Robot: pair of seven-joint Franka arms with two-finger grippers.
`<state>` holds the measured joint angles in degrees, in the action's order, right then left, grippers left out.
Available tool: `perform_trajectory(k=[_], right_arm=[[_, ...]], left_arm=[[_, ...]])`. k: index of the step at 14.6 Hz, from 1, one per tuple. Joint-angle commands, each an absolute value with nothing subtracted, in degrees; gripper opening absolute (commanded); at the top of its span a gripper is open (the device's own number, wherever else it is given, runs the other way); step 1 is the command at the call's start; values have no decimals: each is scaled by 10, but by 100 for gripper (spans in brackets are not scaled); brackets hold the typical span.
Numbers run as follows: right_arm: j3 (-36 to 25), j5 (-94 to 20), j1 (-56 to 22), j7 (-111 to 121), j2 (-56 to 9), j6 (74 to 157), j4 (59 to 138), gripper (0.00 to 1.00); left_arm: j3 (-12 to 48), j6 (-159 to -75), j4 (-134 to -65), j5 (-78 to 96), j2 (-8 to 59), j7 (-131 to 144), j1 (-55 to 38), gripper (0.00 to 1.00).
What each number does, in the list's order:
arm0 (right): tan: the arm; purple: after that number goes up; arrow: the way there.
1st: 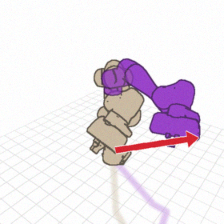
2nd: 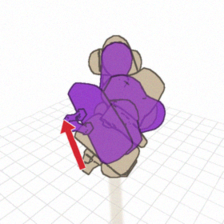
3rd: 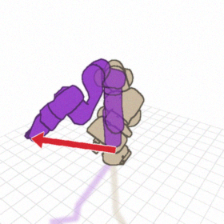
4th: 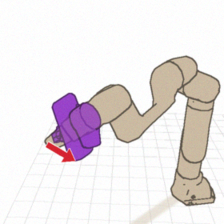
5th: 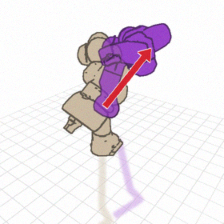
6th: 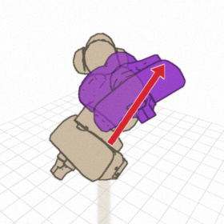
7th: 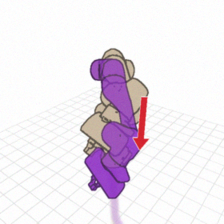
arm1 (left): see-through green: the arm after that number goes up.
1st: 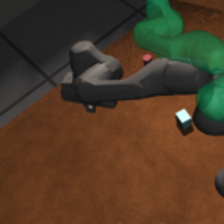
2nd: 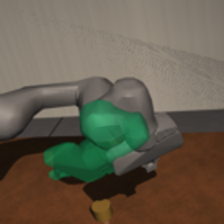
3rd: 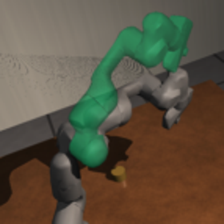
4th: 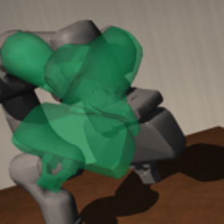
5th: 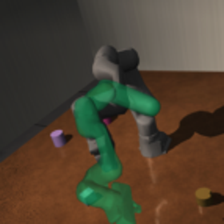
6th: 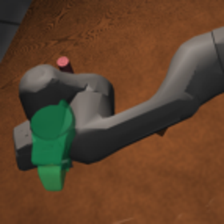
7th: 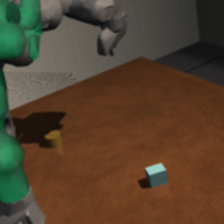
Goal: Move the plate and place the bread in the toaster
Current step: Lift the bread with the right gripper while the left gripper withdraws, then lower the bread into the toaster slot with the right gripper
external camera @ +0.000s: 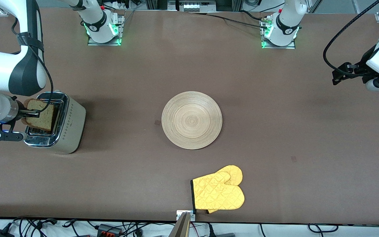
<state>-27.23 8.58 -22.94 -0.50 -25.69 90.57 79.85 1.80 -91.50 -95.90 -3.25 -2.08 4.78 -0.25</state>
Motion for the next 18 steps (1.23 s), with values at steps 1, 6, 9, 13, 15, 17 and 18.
perform_trajectory(k=[1,6,9,13,15,17,18], right_arm=[[-272,74,-234,-10,-250,907,799,0],[-272,66,-236,-10,-248,891,812,0],[-272,66,-229,-9,-252,904,814,0],[-272,65,-228,-5,-261,920,818,0],[-271,61,-228,-5,-265,933,823,0],[-271,52,-227,-5,-269,944,831,0],[-271,47,-227,-5,-269,947,833,0]], left_arm=[[12,-920,-975,-25,-39,54,-8,100],[13,-919,-975,-25,-38,49,-7,100],[18,-918,-971,-25,-39,48,-2,100],[27,-911,-969,-27,-38,48,5,100],[27,-911,-969,-29,-34,52,2,100],[27,-911,-969,-30,-33,53,2,100],[27,-911,-969,-30,-32,53,2,100]])
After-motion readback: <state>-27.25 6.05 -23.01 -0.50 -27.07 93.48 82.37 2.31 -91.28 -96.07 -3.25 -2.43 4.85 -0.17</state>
